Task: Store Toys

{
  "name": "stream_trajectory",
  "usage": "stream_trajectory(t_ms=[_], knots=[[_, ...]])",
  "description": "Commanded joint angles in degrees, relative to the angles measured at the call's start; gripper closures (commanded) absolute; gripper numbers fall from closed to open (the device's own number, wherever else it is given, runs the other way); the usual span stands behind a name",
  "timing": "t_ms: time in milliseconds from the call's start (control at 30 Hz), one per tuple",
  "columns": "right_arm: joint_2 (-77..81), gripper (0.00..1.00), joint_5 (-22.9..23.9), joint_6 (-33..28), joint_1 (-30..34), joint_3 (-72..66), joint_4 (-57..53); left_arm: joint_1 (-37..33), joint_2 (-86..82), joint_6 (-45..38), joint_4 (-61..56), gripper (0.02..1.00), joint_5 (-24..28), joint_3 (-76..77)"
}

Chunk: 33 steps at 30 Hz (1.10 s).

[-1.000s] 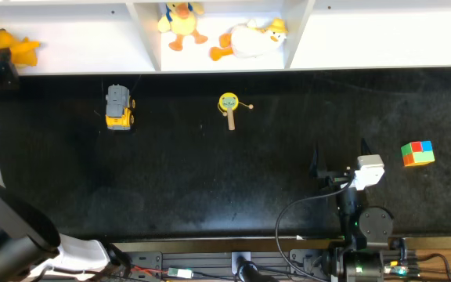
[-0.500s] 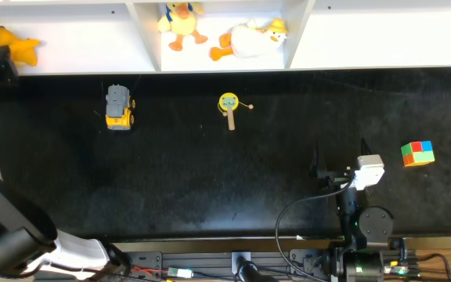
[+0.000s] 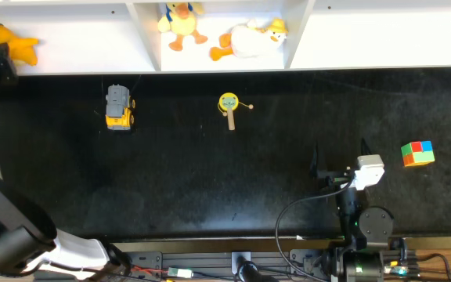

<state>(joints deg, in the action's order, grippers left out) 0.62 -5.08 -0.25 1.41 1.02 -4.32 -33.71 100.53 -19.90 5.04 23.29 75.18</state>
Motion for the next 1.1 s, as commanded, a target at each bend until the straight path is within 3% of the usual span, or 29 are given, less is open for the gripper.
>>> stream_trajectory(t_ms=[33, 433, 1100], knots=[[-0.42, 0.007, 0.22, -0.13, -0.26, -0.74, 0.24, 0.37, 1.4, -0.83, -0.28, 0.774, -0.24, 0.68], [-0.42, 0.007, 0.22, -0.13, -0.26, -0.74, 0.24, 0.48, 1.4, -0.66, -2.64, 0.715, 0.2, 0.68], [-0.42, 0.005, 0.22, -0.13, -0.26, -0.74, 0.24, 0.22, -2.78, -0.7, 2.47, 0.796, 0.13, 0.68]])
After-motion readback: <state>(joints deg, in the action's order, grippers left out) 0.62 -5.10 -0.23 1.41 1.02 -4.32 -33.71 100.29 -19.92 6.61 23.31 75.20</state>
